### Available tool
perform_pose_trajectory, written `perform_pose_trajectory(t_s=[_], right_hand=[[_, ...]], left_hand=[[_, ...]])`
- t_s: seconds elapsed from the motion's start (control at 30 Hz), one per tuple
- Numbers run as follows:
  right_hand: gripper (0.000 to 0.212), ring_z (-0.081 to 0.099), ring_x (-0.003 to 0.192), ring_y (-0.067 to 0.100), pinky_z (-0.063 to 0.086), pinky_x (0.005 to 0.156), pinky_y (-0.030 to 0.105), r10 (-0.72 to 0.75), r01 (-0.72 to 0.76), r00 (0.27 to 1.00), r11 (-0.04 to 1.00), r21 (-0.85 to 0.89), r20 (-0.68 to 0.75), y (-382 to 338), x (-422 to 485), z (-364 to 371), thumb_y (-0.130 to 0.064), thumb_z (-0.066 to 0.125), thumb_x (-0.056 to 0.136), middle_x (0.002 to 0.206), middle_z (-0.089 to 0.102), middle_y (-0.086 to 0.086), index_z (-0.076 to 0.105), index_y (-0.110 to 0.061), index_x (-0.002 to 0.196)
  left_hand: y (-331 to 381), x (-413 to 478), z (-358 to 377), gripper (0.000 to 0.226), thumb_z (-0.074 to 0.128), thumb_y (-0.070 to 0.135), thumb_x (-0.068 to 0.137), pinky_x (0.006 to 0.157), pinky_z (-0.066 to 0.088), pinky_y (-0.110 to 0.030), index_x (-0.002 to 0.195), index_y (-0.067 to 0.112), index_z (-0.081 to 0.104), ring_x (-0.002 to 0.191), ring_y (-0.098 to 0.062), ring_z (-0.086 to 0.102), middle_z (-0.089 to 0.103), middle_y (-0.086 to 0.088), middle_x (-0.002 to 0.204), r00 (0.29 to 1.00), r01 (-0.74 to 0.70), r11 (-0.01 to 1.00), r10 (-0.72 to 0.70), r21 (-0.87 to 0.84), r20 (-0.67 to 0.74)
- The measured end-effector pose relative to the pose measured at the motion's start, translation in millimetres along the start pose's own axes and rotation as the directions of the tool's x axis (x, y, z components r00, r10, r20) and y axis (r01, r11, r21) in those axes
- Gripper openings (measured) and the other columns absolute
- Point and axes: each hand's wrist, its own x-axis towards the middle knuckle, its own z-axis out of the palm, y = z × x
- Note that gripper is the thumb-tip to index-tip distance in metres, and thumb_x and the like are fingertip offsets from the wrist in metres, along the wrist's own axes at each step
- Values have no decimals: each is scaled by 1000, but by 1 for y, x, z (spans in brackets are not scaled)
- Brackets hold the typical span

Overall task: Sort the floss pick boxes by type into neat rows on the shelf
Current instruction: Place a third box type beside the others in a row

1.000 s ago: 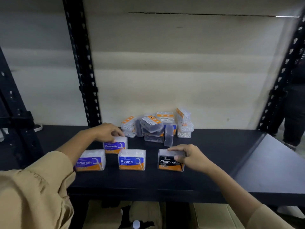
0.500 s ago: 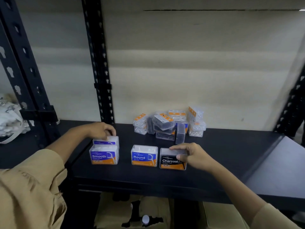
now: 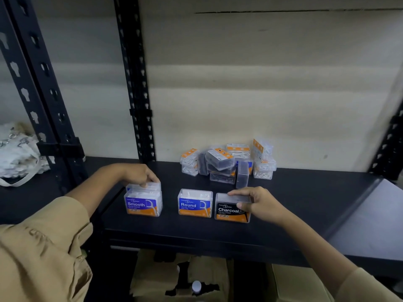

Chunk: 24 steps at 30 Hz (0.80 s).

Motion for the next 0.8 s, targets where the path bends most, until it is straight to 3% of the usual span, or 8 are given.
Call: perform_pose_trajectory(t_s=[0.07, 0.17, 0.23, 0.33, 0.47, 0.57, 0.7, 0.8], right_hand=[[36, 57, 107, 8, 49, 85, 17, 1, -1, 1000, 1000, -7, 6, -1, 0, 0, -6, 59, 88, 116, 59, -8, 63, -22, 120], [36, 56, 105, 6, 50, 81, 16, 0, 0, 1000, 1000, -17, 13, -2, 0, 0, -6, 59, 88, 114, 58, -10, 63, -23, 120], [36, 56, 106, 7, 50, 83, 18, -1, 1, 1000, 1000, -23, 15, -3, 0, 0, -6, 59, 88, 115, 58, -9, 63, -23, 120], [36, 58, 106, 10, 51, 86, 21, 0, 2, 1000, 999, -39, 27, -5, 0, -2, -7, 59, 88, 117, 61, -5, 62, -23, 121], [37, 59, 108, 9, 49, 90, 20, -15, 16, 1000, 997, -79, 20, -4, -1, -6, -7, 60, 87, 122, 63, -3, 63, -23, 121], [37, 59, 107, 8, 48, 85, 15, -11, 13, 1000, 997, -78, 25, 0, -4, -9, -7, 60, 88, 119, 63, -6, 63, -24, 120], [37, 59, 105, 8, 50, 85, 18, 0, 1, 1000, 997, -76, 18, 4, -8, -15, -7, 60, 87, 115, 62, -8, 63, -24, 120], [37, 59, 104, 8, 50, 84, 18, 5, -4, 1000, 997, -73, 13, 6, -10, -18, -6, 60, 87, 114, 61, -9, 63, -24, 119]], left_hand=[[0, 0, 1, 57, 40, -12, 80, 76, 51, -20, 120, 22, 64, 93, -10, 61, 65, 7, 106, 1000, -1, 1000, 1, 17, 8], [0, -1, 2, 59, 42, -9, 79, 97, 52, -42, 118, 28, 65, 108, -20, 62, 67, 4, 114, 1000, -7, 999, 6, 35, 10], [1, -3, 2, 60, 42, -9, 80, 100, 49, -46, 119, 30, 65, 113, -21, 60, 65, 2, 120, 1000, -14, 999, 13, 46, 12], [3, -4, 2, 60, 42, -10, 80, 101, 48, -43, 121, 28, 64, 114, -21, 60, 65, 1, 122, 1000, -16, 999, 15, 40, 20], [13, -9, 1, 57, 42, -11, 82, 96, 45, -22, 128, 19, 60, 116, -14, 57, 62, 2, 129, 999, -24, 997, 21, 73, 42], [22, -8, 5, 53, 45, -8, 88, 105, 38, -22, 136, 14, 51, 126, -14, 51, 55, -2, 138, 999, -41, 997, 42, 58, -14], [49, -7, 14, 45, 59, 15, 91, 108, 38, -24, 136, 18, 51, 125, -11, 52, 55, 0, 138, 963, -218, 974, 226, 67, -147], [77, -11, 25, 54, 64, 30, 88, 108, 39, -25, 138, 21, 48, 128, -9, 50, 54, 5, 139, 939, -316, 944, 325, 92, -114]])
